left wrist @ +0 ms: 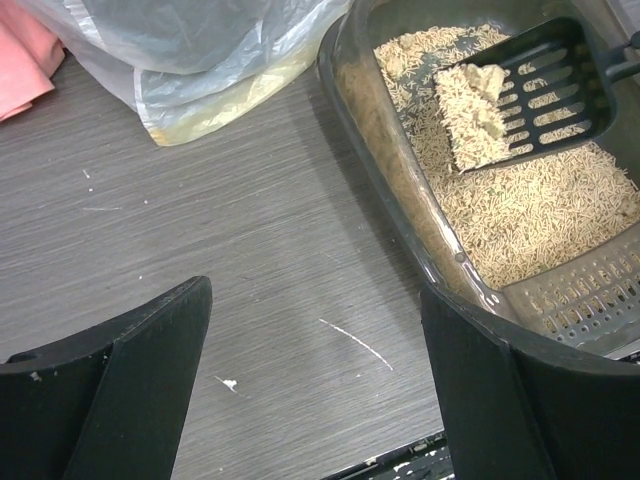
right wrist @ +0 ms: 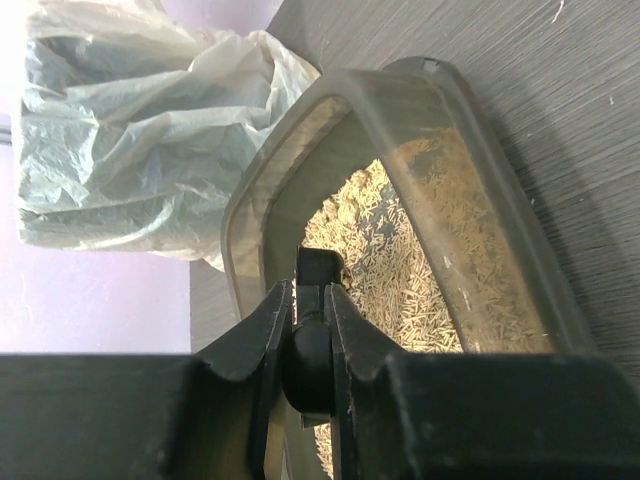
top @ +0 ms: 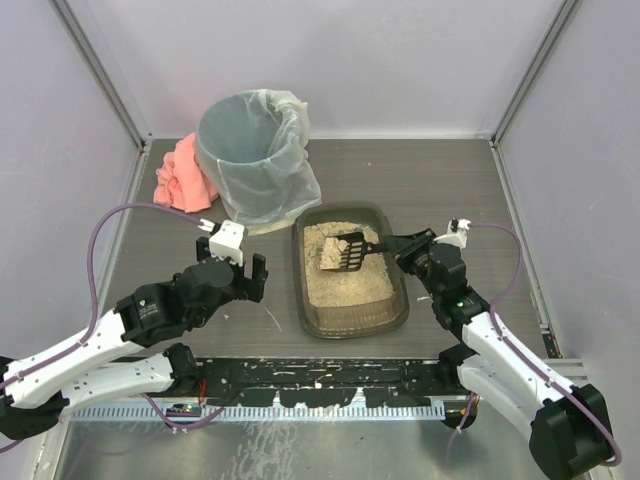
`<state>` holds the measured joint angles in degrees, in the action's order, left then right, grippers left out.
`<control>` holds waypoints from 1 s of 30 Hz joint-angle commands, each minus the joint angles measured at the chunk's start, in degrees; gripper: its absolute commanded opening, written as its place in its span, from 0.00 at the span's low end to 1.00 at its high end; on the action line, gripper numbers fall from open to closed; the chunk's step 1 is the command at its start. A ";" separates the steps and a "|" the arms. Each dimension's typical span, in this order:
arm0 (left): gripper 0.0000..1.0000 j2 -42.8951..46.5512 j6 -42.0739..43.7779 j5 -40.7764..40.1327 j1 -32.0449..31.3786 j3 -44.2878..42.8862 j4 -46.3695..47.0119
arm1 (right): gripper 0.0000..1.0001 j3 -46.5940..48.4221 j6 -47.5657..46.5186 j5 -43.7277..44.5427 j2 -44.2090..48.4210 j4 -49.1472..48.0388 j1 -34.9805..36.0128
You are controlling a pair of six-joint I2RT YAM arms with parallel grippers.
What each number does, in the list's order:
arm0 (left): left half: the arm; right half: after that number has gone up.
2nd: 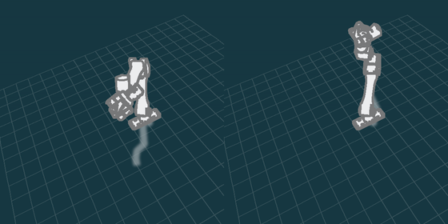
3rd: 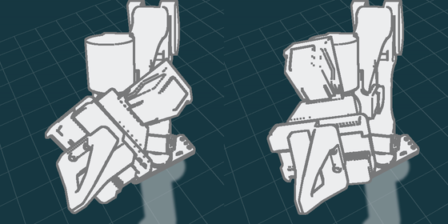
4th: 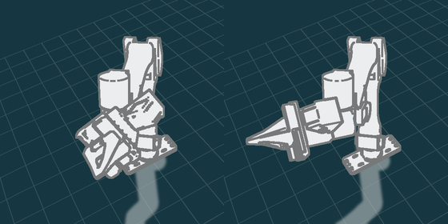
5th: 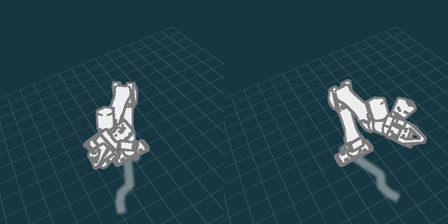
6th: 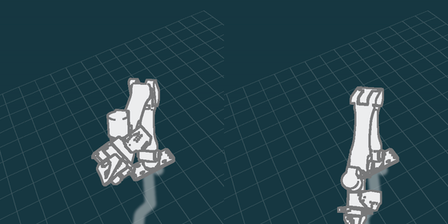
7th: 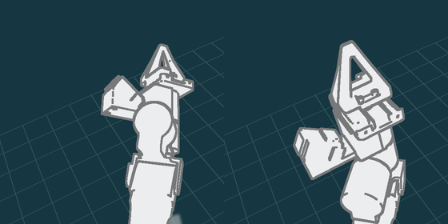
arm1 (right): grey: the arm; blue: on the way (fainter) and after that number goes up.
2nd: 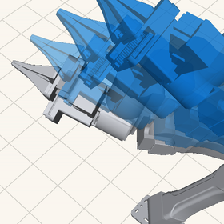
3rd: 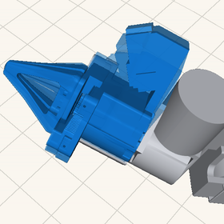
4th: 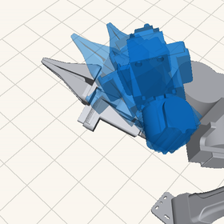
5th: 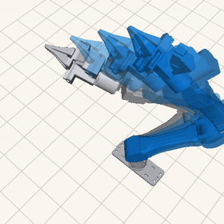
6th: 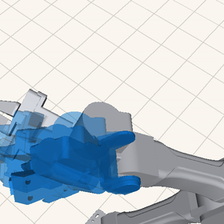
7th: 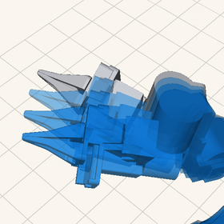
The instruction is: Clean the litter box
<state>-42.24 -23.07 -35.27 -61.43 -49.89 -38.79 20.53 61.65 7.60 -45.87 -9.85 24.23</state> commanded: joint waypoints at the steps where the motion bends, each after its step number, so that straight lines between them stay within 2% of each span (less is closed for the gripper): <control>1: 0.87 0.59 0.48 -0.79 0.17 -2.20 -0.17 | 0.01 -0.98 2.18 -6.24 3.26 -2.56 -4.16; 4: 0.87 0.53 0.39 -0.41 0.14 -3.02 -1.41 | 0.00 -2.31 3.70 -11.54 4.33 -3.80 -7.81; 7: 0.91 0.83 0.33 -0.28 0.16 -3.80 -2.94 | 0.01 -3.18 4.01 -17.80 4.52 -5.22 -11.98; 13: 0.93 1.74 -1.03 -1.16 0.10 -4.61 -6.70 | 0.01 -4.22 5.69 -31.22 1.65 -10.36 -22.77; 16: 0.94 2.14 -2.33 -1.96 0.15 -4.49 -7.64 | 0.01 -7.46 11.11 -35.27 -0.69 -17.96 -24.48; 19: 0.94 1.95 -3.38 -2.88 0.17 -5.11 -9.31 | 0.01 -8.53 12.55 -40.31 -4.14 -24.97 -25.27; 22: 0.95 1.79 -3.79 -3.62 0.17 -5.48 -10.66 | 0.00 -11.17 14.60 -39.19 -2.68 -23.78 -29.87; 26: 0.96 2.46 -4.49 -3.50 0.13 -4.29 -10.20 | 0.01 -8.21 10.23 -40.95 -2.14 -22.74 -26.88; 29: 0.96 2.45 -4.74 -3.44 0.17 -3.39 -9.17 | 0.01 -10.56 11.58 -38.20 1.94 -18.73 -31.22; 30: 0.96 2.24 -4.85 -3.41 0.17 -3.47 -9.12 | 0.01 -10.66 11.79 -38.65 1.54 -20.66 -31.10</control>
<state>-40.45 -26.63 -37.32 -61.43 -52.80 -49.15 9.43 72.75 -30.94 -47.48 -26.85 -4.36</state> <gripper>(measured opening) 0.956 0.222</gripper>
